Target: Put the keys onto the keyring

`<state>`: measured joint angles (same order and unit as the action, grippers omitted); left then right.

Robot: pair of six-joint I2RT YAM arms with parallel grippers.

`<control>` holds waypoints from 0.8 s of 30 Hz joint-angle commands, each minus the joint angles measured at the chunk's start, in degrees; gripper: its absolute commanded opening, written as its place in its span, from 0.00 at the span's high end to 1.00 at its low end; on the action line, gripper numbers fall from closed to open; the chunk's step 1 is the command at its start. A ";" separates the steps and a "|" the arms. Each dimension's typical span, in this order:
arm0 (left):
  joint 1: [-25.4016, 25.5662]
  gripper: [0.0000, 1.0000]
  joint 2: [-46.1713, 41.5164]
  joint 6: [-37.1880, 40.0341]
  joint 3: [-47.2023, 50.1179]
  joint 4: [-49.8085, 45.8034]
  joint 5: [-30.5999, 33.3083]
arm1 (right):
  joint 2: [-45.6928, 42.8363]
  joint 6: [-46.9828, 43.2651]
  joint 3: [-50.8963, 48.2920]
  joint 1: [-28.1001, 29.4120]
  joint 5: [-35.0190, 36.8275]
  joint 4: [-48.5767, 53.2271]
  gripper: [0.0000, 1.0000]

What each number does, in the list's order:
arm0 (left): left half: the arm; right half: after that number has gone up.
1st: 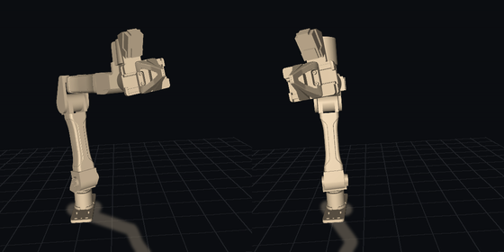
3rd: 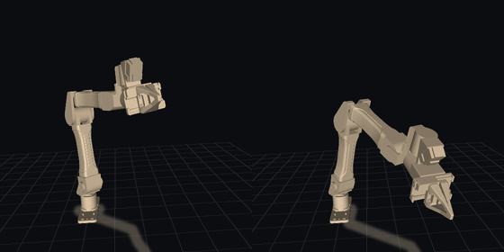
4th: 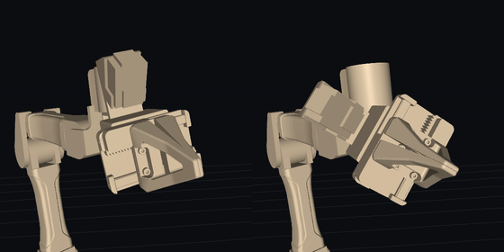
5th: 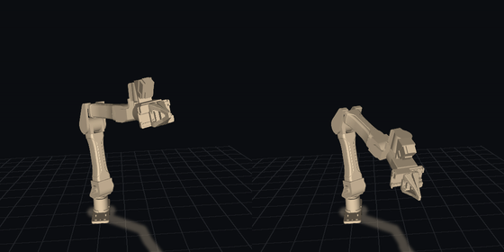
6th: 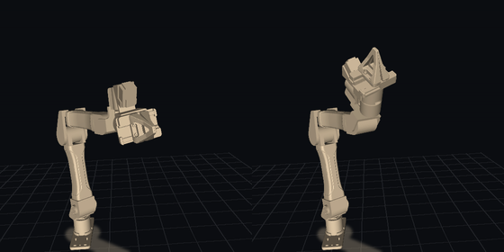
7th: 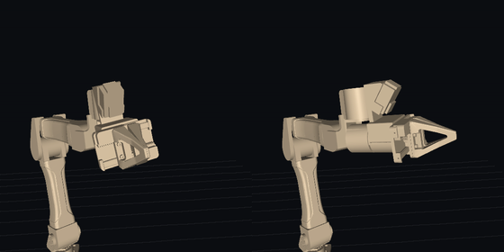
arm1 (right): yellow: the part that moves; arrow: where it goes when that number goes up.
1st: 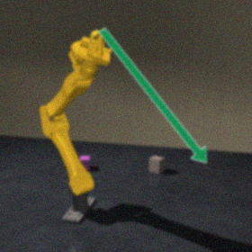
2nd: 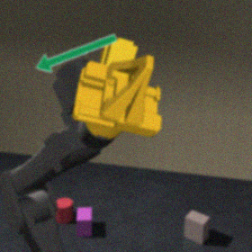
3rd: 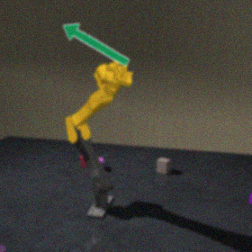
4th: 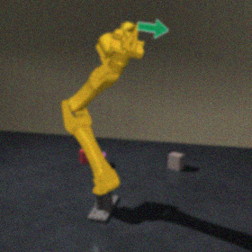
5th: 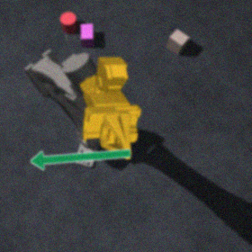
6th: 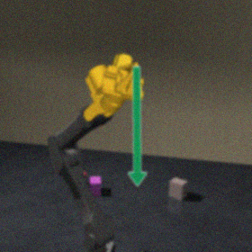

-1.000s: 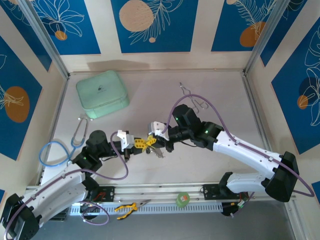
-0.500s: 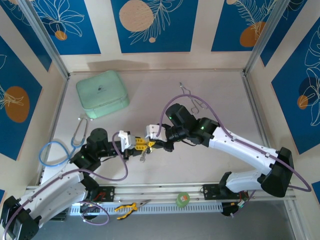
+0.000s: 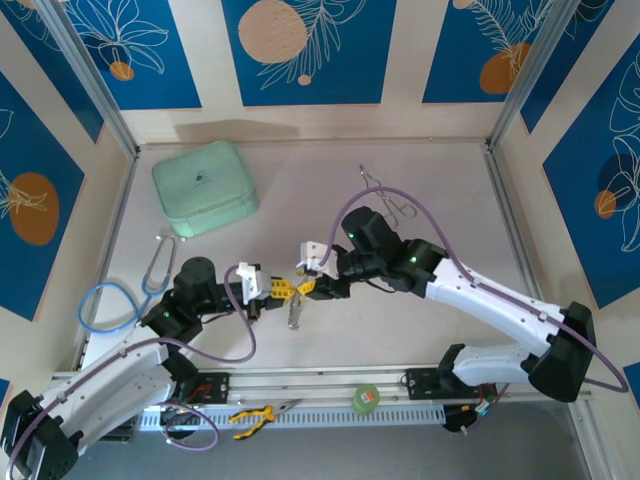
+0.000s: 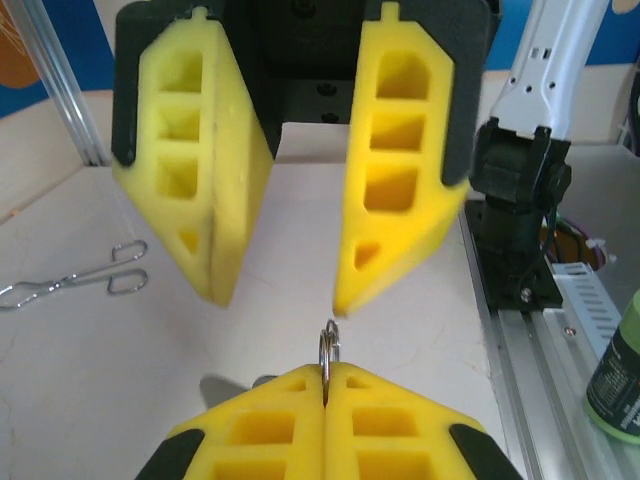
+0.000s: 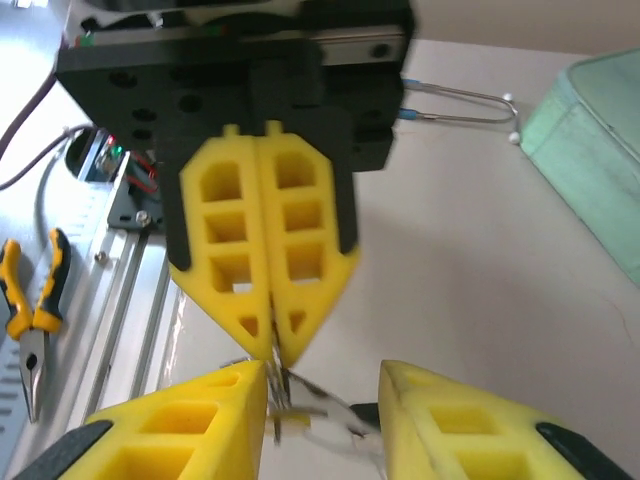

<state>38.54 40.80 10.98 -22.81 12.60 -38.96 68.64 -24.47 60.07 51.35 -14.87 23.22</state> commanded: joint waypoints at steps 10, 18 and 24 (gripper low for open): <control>0.46 1.00 -0.87 -2.68 3.27 9.97 0.11 | -6.68 14.27 -9.40 -0.66 1.48 -10.44 0.65; 0.44 1.00 -0.92 -2.72 3.25 10.08 -0.33 | -5.07 14.63 -8.09 0.32 -1.47 -9.12 0.67; 0.47 1.00 -1.05 -2.81 3.13 10.25 -0.68 | -3.91 14.20 -7.70 0.46 -0.15 -8.04 0.75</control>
<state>38.54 40.64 8.88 -19.86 20.23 -38.54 64.34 -10.66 51.09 51.53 -14.35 14.26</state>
